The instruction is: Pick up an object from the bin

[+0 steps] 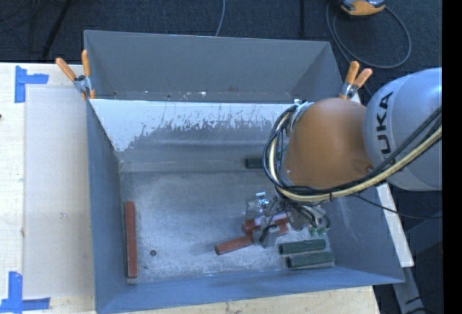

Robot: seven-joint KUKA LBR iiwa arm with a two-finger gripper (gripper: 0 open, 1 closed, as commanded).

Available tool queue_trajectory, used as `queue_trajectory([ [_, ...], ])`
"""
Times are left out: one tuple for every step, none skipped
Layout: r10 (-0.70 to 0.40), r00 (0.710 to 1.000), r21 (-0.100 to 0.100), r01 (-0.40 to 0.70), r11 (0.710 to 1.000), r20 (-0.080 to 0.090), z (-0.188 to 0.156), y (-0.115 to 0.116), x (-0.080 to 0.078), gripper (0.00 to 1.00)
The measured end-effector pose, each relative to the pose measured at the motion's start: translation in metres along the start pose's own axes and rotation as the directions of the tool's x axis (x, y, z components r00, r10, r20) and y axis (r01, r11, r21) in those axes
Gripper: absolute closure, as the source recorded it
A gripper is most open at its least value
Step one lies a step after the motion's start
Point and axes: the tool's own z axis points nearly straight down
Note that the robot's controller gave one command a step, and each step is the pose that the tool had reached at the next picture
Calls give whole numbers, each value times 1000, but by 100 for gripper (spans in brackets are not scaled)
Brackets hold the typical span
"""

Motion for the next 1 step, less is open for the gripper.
queue_trajectory([
  [0, 1000, 0, 0, 1000, 0, -7, 0, 0, 100],
])
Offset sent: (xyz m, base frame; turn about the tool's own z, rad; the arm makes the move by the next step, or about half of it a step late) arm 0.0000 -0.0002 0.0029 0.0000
